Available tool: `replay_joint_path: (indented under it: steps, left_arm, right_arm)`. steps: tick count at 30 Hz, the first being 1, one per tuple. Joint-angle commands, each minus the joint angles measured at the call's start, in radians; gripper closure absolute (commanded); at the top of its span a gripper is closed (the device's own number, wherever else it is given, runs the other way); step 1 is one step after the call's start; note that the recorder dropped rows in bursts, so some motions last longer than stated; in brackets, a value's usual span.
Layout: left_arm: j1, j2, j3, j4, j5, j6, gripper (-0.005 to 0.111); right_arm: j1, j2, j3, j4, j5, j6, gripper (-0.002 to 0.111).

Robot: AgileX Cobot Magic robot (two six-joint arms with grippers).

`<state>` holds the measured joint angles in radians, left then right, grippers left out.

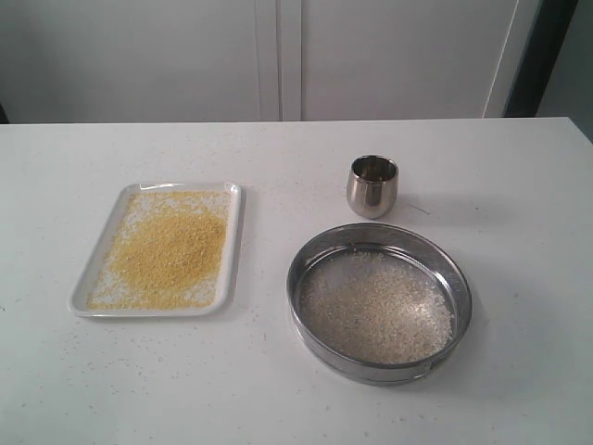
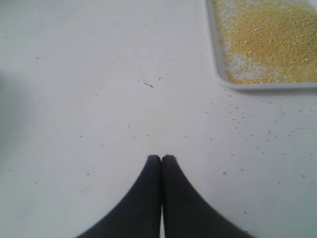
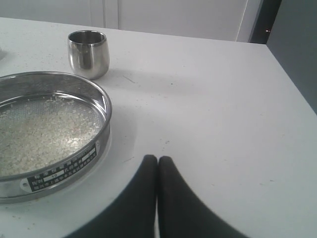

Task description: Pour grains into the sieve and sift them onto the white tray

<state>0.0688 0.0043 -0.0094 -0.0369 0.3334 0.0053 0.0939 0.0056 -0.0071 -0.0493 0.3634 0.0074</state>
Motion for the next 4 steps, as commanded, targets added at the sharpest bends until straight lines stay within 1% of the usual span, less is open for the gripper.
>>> replay_joint_path:
  steps: [1, 4]
  left_arm:
    - [0.001, -0.004, 0.009, -0.007, 0.008, 0.003, 0.107]
    - [0.001, -0.004, 0.009, -0.007, 0.008, 0.003, 0.107]
  right_arm:
    - [0.004, -0.006, 0.007, -0.001, -0.015, -0.007, 0.108]
    - [0.004, -0.006, 0.007, -0.001, -0.015, -0.007, 0.108]
